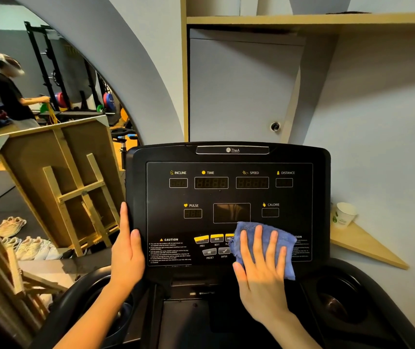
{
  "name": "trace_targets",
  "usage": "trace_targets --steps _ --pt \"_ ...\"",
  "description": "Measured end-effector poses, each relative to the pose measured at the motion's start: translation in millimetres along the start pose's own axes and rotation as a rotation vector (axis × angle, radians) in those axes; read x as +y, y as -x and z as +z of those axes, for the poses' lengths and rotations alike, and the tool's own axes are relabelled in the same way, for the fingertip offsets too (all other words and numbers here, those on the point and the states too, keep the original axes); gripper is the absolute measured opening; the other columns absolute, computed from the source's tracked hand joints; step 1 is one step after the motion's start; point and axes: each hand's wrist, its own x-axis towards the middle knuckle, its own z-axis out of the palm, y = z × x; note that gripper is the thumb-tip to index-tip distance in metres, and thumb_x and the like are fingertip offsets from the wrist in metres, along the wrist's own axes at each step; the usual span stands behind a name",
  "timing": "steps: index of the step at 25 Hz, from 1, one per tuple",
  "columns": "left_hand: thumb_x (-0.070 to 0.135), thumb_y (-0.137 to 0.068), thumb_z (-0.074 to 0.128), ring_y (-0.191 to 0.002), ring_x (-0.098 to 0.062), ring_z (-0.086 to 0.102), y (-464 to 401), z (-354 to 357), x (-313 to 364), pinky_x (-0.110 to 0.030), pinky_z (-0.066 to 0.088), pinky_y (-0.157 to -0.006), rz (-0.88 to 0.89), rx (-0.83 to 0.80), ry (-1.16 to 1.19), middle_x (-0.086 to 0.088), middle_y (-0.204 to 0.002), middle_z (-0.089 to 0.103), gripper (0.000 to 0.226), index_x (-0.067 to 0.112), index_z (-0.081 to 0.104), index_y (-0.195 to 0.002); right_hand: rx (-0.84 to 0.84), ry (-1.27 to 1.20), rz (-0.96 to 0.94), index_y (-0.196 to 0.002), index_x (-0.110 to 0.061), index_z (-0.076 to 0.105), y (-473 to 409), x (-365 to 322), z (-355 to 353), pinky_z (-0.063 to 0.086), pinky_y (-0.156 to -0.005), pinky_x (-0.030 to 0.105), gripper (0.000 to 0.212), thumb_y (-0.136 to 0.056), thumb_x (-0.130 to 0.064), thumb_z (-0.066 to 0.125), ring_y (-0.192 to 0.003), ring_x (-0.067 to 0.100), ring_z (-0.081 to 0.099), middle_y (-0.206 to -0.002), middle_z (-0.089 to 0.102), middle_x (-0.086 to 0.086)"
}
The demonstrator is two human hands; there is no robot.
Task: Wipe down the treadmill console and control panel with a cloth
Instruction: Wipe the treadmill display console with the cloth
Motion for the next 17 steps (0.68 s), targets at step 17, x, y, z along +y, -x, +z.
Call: trace_targets --steps 17 --pt "0.049 -0.099 0.02 -0.08 -0.008 0.066 -1 -1 -2 -0.037 0.055 -0.07 -0.011 0.008 0.009 0.008 -0.111 0.063 0.06 0.04 -0.002 -0.154 0.017 -0.091 -0.261 -0.162 -0.024 0.023 -9 -115 -11 0.011 -0.118 0.068 0.075 -0.096 -0.057 0.036 -0.153 0.048 0.012 -0.17 0.019 0.011"
